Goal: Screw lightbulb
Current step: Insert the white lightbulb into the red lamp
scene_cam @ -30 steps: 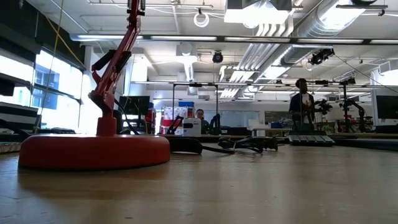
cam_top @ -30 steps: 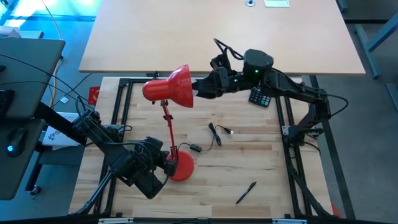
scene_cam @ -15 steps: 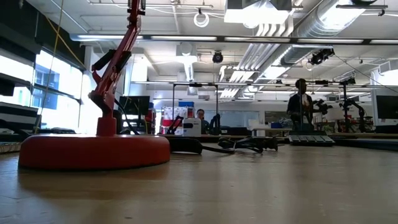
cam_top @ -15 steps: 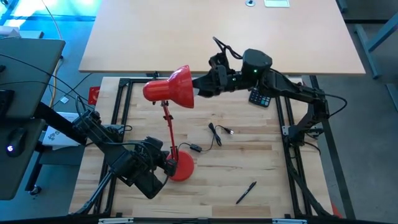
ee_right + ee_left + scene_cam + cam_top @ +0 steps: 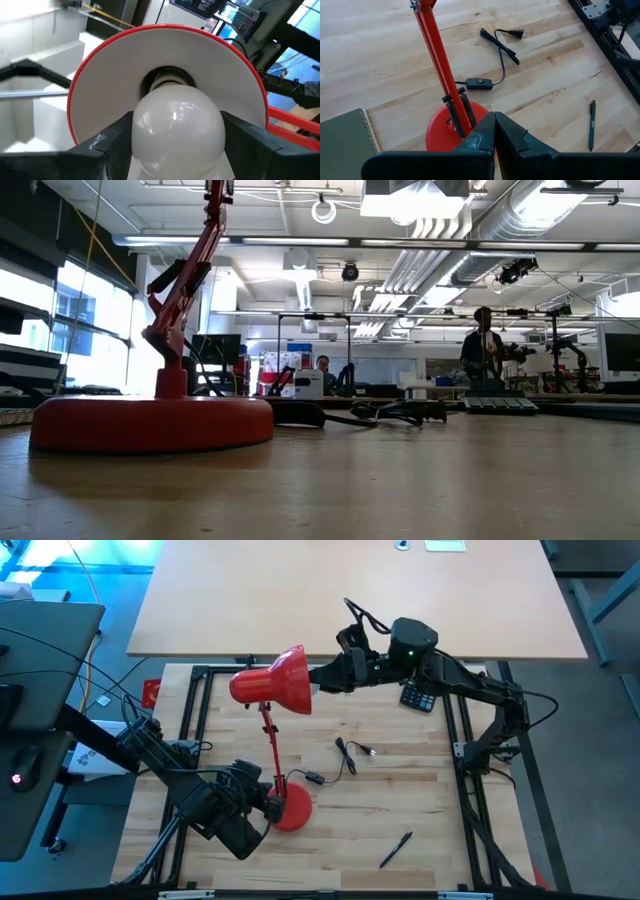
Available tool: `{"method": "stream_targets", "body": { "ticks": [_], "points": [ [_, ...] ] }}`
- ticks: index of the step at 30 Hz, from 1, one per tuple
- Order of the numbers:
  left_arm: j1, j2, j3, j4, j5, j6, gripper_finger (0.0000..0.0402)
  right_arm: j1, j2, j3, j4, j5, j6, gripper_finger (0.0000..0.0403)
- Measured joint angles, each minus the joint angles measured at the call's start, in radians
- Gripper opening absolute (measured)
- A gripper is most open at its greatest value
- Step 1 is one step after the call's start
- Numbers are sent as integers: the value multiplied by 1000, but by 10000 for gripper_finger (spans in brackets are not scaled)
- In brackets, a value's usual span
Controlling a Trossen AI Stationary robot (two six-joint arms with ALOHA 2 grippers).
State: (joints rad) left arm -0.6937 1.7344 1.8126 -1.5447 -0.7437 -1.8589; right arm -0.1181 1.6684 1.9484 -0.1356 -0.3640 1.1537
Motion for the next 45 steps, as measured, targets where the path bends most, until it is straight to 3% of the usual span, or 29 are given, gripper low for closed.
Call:
{"method": "stream_targets", "body": {
  "ticks": [12,18,24,32,37,41,45],
  "points": [
    [-2,0,44,5,0,-24,0,-36,0,0,-5,-54,-468,250],
    [-2,0,128,5,-11,-23,0,-39,-1,1,-14,-52,-927,250],
    [-2,0,238,4,-89,-22,0,-15,-2,1,-2,-51,-1364,250],
    [-1,0,370,8,-178,90,0,16,-1,1,24,-28,-1932,250],
    [0,0,440,8,-217,153,0,25,-1,1,28,-25,-2203,250],
    [0,0,490,9,-219,176,0,50,0,1,23,90,-2447,250],
    [-1,0,532,25,-219,191,0,83,5,0,25,232,-2793,250]
  ]
}}
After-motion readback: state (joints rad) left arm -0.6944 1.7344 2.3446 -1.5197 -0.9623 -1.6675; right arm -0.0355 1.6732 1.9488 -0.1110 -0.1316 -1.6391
